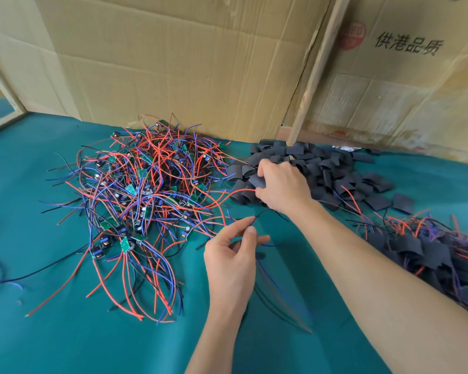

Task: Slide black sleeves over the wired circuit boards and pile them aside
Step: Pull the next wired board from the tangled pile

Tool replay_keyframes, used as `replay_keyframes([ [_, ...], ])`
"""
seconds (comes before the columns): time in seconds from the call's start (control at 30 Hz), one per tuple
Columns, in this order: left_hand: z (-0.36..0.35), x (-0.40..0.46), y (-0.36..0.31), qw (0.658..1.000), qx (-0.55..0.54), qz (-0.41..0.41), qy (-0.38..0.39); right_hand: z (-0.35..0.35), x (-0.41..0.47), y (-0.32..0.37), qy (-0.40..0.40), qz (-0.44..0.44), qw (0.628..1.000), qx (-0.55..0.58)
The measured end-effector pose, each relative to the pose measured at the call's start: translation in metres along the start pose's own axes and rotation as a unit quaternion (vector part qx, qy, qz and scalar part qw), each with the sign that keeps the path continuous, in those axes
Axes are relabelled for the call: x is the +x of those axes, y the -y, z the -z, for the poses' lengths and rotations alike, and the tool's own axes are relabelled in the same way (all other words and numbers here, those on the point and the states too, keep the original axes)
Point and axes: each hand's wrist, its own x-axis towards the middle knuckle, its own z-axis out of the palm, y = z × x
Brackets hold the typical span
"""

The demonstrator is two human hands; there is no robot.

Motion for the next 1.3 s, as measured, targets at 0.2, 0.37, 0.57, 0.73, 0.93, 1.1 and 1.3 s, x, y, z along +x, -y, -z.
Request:
replay_keyframes([
  [0.2,0.0,0.001,0.001,0.999,0.02,-0.021,-0.024,0.033,-0.047,-0.036,-0.195,-0.155,0.87,0.425],
  [0.37,-0.002,-0.001,0.001,0.999,0.026,-0.014,-0.018,0.01,-0.107,-0.039,-0.152,-0.22,0.651,0.71],
  [0.57,-0.003,-0.005,-0.001,0.998,0.054,-0.03,0.006,0.009,-0.117,-0.023,-0.119,-0.229,0.555,0.791],
  [0.73,-0.003,-0.004,0.0,0.994,0.09,-0.048,0.022,0.011,-0.118,-0.016,-0.132,-0.219,0.493,0.832],
  [0.93,-0.003,-0.004,0.005,0.983,0.155,-0.077,0.053,0.006,-0.121,-0.011,-0.1,-0.216,0.533,0.812],
  [1.1,-0.002,-0.004,0.006,0.979,0.174,-0.084,0.06,0.001,-0.121,-0.005,-0.064,-0.2,0.592,0.778],
  [1.3,-0.001,-0.005,0.004,0.99,0.114,-0.062,0.048,0.002,-0.117,-0.024,-0.16,-0.298,0.498,0.798],
])
